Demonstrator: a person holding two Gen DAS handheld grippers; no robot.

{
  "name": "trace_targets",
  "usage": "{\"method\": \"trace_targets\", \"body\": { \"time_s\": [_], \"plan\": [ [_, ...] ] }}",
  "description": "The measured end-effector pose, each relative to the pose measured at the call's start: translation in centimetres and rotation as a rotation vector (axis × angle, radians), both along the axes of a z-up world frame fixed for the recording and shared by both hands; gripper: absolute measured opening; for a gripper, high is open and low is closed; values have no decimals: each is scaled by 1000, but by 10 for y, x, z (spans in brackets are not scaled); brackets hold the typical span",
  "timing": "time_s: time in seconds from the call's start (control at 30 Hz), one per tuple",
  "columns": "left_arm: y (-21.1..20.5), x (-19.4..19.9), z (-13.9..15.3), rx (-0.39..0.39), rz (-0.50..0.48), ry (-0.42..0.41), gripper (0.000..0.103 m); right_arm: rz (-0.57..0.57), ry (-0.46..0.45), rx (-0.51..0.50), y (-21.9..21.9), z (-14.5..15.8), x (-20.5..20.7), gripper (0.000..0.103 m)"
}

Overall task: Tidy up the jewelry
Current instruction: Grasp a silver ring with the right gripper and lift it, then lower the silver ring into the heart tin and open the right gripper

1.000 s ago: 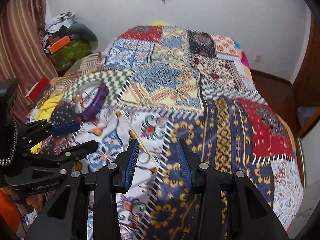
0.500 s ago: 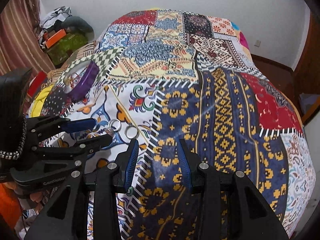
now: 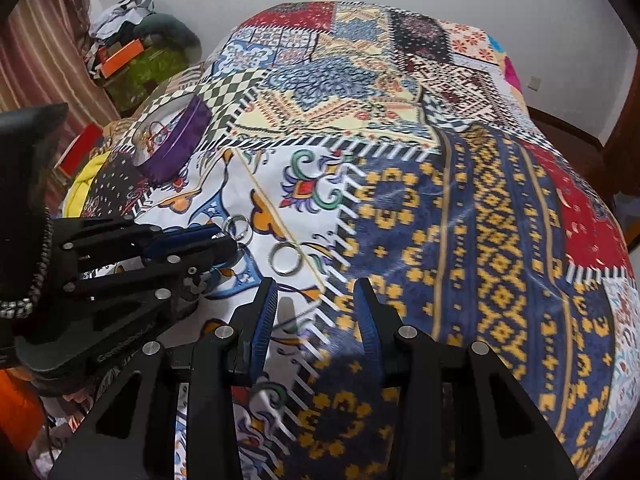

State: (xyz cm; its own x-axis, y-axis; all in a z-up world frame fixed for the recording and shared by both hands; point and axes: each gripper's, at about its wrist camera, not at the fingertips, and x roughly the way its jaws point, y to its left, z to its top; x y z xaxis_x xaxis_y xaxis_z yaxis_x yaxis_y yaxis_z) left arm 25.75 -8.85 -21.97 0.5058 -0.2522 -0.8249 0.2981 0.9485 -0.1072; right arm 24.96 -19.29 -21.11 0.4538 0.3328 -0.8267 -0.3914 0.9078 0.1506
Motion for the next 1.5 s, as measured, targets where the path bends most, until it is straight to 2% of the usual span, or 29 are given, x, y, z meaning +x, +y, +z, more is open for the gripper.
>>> {"method": "trace_targets", "body": {
  "time_s": [0.3, 0.4, 0.43, 0.5, 0.67, 0.97, 1.2, 1.5],
  "plan": [
    [26, -8, 10, -4, 43, -36, 10, 57, 29, -31, 27, -15, 13, 36],
    [30, -10, 13, -8, 53, -45, 10, 61, -9, -55, 33, -16, 11, 36],
    [31, -10, 14, -11, 57, -47, 10, 63, -17, -62, 35, -16, 10, 34],
    [33, -11, 16, -14, 64, -51, 10, 68, -26, -70, 36, -16, 9, 19],
    [38, -13, 24, -24, 84, -65, 10, 59, -20, -48, 33, -13, 8, 20],
    [54, -22, 49, -34, 118, -119, 10, 51, -86, -10, 36, 19, 0, 20],
    [69, -32, 72, -48, 150, -174, 10, 61, -196, 20, 47, 60, -10, 20],
    [93, -45, 103, -34, 198, -266, 10, 84, -267, 43, 62, 88, -10, 20]
  ]
}}
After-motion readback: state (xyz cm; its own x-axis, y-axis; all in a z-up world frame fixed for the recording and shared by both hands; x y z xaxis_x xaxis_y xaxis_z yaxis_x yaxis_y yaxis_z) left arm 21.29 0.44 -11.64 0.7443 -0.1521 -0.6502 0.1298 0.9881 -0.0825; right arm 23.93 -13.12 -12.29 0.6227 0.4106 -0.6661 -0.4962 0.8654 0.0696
